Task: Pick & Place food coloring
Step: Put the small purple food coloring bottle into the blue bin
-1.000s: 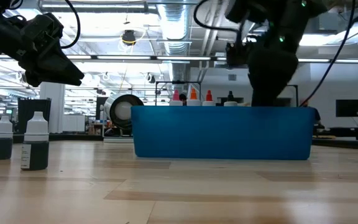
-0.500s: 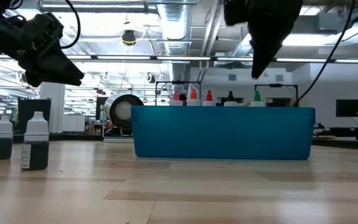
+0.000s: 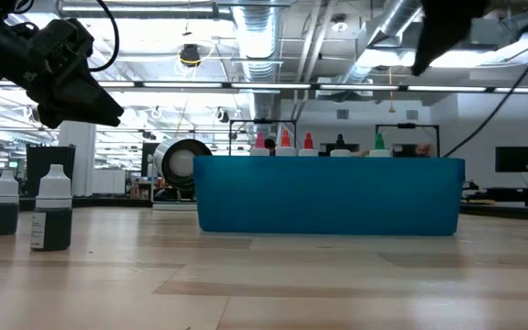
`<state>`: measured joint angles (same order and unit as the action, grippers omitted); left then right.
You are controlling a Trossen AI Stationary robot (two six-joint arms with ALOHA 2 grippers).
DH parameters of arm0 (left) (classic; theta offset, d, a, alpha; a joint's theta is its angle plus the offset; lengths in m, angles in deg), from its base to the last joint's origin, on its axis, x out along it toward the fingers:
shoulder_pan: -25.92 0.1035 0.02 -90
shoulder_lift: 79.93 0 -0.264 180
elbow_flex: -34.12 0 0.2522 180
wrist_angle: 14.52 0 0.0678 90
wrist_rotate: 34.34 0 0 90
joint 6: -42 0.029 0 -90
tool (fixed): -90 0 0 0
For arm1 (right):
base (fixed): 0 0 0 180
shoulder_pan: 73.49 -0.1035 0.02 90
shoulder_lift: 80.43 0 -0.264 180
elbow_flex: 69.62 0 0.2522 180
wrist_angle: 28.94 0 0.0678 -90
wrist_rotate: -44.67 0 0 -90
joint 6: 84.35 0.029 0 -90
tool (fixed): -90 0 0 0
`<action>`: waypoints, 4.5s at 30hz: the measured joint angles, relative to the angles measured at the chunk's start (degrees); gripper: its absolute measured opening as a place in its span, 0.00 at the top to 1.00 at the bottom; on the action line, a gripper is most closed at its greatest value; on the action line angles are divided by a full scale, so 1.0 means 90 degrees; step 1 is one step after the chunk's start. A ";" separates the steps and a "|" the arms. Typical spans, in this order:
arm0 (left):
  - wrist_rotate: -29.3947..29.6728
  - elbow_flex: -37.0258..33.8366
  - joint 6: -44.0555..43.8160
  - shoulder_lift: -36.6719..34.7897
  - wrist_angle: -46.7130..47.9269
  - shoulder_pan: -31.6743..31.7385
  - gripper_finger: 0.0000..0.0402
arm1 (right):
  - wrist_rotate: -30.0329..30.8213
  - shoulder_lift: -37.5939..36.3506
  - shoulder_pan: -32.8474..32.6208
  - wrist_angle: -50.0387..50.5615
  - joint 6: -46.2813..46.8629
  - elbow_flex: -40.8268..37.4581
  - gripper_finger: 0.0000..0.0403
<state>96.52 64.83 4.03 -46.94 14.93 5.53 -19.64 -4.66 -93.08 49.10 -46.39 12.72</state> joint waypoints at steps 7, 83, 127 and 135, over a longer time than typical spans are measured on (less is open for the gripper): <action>0.0000 -0.0002 -0.0031 0.0000 -0.0027 0.0000 0.63 | -0.0020 -0.1303 -0.0252 -0.1041 -0.0190 -0.1335 0.75; -0.4488 0.4282 -0.5018 0.4474 0.4123 -0.0786 0.75 | -0.2360 -0.6011 0.0944 -0.8865 -0.2590 -0.7142 0.75; -0.4543 0.4257 -0.5033 0.5834 0.3559 -0.0802 0.53 | -0.2358 -0.6011 0.0944 -0.8869 -0.2370 -0.7142 0.75; -0.4680 0.4256 -0.5061 0.6460 0.3215 -0.0802 0.53 | -0.2358 -0.6011 0.0944 -0.8917 -0.2369 -0.7142 0.75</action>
<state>54.40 103.14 -41.52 11.20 43.87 -1.69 -40.86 -58.76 -84.59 -31.15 -67.71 -51.56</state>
